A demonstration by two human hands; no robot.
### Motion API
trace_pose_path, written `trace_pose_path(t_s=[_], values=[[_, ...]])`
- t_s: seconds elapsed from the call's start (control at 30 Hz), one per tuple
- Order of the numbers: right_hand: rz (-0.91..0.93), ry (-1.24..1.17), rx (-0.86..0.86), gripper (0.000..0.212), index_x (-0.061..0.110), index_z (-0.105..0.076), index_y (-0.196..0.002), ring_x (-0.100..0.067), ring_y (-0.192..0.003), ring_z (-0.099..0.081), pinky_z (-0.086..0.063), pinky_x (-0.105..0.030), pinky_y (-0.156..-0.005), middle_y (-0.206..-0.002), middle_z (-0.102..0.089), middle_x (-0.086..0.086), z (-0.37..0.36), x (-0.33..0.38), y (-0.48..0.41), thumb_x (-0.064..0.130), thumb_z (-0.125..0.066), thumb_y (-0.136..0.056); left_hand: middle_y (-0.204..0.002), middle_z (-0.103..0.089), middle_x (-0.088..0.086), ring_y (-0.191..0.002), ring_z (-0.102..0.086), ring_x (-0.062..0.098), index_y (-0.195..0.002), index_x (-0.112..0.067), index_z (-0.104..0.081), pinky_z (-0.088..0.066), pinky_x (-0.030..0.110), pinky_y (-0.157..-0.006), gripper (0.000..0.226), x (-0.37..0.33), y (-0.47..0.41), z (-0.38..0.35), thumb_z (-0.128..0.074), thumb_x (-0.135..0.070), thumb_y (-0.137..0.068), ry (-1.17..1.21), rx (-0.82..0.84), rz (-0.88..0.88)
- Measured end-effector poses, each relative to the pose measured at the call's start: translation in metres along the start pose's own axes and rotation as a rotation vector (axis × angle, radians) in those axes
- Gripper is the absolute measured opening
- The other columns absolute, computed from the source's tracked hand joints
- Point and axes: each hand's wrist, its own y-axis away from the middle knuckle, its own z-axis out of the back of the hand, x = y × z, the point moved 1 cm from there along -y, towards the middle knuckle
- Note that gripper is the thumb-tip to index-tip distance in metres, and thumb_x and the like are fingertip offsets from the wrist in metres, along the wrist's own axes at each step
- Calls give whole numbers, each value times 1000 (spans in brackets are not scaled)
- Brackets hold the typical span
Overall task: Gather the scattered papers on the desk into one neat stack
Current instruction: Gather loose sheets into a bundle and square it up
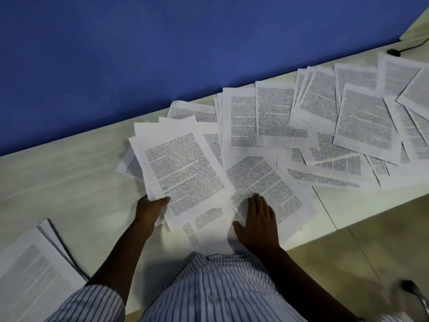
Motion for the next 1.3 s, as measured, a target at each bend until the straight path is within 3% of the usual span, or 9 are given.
trace_pose_path(t_s=[0.17,0.3,0.57,0.7,0.87,1.03,1.13,1.23,1.3], values=[[-69,27,7,63,2,-55,-122,-37,-111,-55,-47,-45,-88,-123,-57,-16,10,16,-11,34,-68,-69,-117,-71,11,-109,-66,34,-122,-11,-67,-51,54,-95,45,19,16,26,-70,8,-81,39,37,8],[-8,50,10,43,1,-58,-111,-37,-94,-59,-49,-38,-69,-109,-61,-17,18,24,-13,24,-68,-76,-115,-74,5,-108,-68,31,-112,-18,-73,-48,56,-101,62,50,-3,56,-92,-17,-52,-40,60,-24],[115,225,-39,31,3,-62,-87,-34,-62,-55,-28,-30,-44,-81,-57,-15,17,25,3,2,-78,-61,-114,-73,4,-105,-69,29,-118,-12,-69,-49,49,-102,56,72,55,85,-89,-13,-66,-71,27,-29],[52,119,-7,14,4,-61,-97,-37,-76,-65,-39,-34,-56,-92,-63,-16,30,31,-2,8,-60,-83,-116,-69,5,-103,-66,23,-123,-8,-64,-48,40,-101,45,77,87,88,-77,0,-81,-16,12,-29],[-103,-245,15,27,13,-61,-113,-31,-99,-63,-47,-35,-78,-114,-64,-8,33,71,21,17,-53,-88,-119,-69,7,-106,-66,25,-125,-7,-63,-47,42,-104,47,85,97,94,-76,0,-81,-19,0,-22],[65,-480,162,30,13,-63,-118,-29,-104,-62,-48,-34,-83,-116,-66,-9,9,126,51,13,-54,-89,-124,-68,7,-109,-65,26,-129,-10,-62,-46,45,-105,51,90,105,99,-78,-5,-80,-78,44,-13],[172,-544,350,31,15,-62,-119,-29,-103,-65,-52,-36,-86,-114,-68,-9,-4,143,70,12,-56,-90,-127,-66,6,-111,-64,25,-131,-11,-61,-47,43,-103,49,93,110,92,-76,-17,-85,-44,70,-20],[277,-487,534,29,13,-63,-122,-22,-110,-61,-42,-22,-87,-122,-65,-7,-9,139,84,16,-59,-93,-124,-66,-4,-114,-61,17,-130,-17,-62,-44,32,-102,66,95,111,81,-77,-54,-77,-2,46,-32],[259,-529,541,24,14,-67,-116,-16,-107,-62,-38,-17,-82,-118,-68,-3,-5,129,89,20,-61,-94,-116,-70,-4,-105,-65,14,-124,-18,-65,-49,28,-91,70,96,108,75,-83,-55,-68,-28,59,-43]])
